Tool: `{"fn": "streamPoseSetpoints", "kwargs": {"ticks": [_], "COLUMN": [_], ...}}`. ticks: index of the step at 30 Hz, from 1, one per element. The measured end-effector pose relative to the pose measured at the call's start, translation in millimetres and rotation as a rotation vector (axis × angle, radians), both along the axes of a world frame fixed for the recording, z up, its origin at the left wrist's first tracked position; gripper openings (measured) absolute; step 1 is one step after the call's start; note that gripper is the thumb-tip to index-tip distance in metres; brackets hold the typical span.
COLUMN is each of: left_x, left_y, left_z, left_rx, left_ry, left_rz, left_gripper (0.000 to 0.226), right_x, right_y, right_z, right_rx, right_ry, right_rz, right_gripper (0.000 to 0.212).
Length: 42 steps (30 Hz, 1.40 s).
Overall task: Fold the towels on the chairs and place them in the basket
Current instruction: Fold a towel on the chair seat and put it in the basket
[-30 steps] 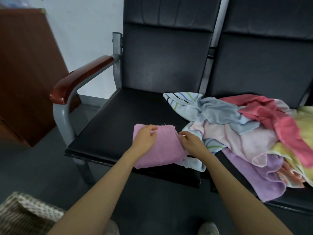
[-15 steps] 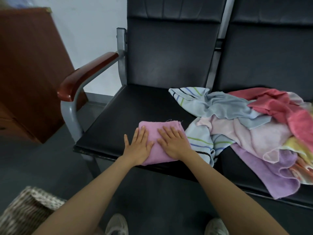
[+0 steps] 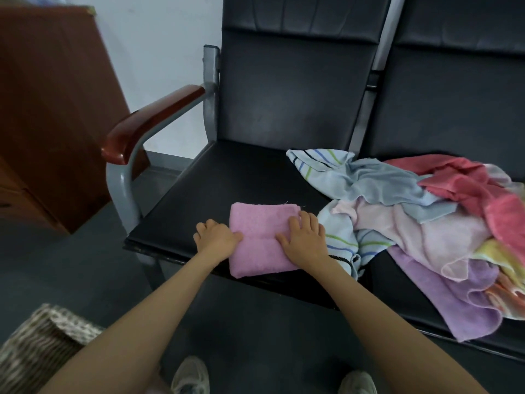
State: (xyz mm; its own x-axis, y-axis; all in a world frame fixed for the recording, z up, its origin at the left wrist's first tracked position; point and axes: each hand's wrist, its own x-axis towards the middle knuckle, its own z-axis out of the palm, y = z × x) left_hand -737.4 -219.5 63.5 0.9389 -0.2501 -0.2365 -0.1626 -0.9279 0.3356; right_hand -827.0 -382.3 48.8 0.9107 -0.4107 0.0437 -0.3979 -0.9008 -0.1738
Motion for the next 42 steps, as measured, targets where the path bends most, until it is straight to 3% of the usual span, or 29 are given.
{"fn": "streamPoseSetpoints", "kwargs": {"ticks": [3,7,13,19,24,29,32,35,38,40,42], "left_x": [9.6,16.6,9.9,8.5,6.5,-2.7,-7.9,-8.6,-7.5,-8.8,-9.8], "left_y": [19.1,45.6,54.4,58.0,57.5,53.5,49.1,42.9,34.5,31.8,31.8], "left_z": [6.4,9.1,13.3,19.1,38.0,58.1,60.7,60.0,56.1,52.9,50.6], "left_rx": [-0.022,-0.155,-0.351,-0.576,-0.826,-0.983,-0.945,-0.812,-0.605,-0.555,-0.545], "left_ry": [-0.001,0.104,0.036,0.062,0.239,0.431,0.406,0.195,-0.028,-0.092,-0.131], "left_rz": [0.064,0.137,0.18,0.111,0.132,0.072,-0.047,-0.163,-0.286,-0.342,-0.362], "left_gripper": [0.027,0.045,0.037,0.048,0.038,0.035,0.052,0.058,0.06,0.061,0.061], "right_x": [8.9,20.8,30.1,22.0,17.3,2.2,-10.8,-23.0,-35.8,-40.8,-40.0], "right_y": [13.9,38.0,57.9,70.2,50.6,7.1,-8.1,-15.7,-19.3,-20.0,-18.9], "right_z": [3.7,5.6,1.1,-5.4,22.8,42.1,46.3,56.7,66.2,69.5,69.7], "right_rx": [0.096,0.159,0.197,0.133,0.968,1.237,1.384,1.371,1.312,1.112,0.747], "right_ry": [-0.015,0.013,0.024,-0.133,-0.351,-0.266,-0.29,-0.279,-0.275,-0.276,-0.276], "right_rz": [-0.005,-0.052,-0.086,0.031,-0.081,-0.069,-0.003,0.143,0.205,0.222,0.222], "right_gripper": [0.052,0.068,0.058,0.056,0.035,0.045,0.05,0.026,0.031,0.046,0.055]}}
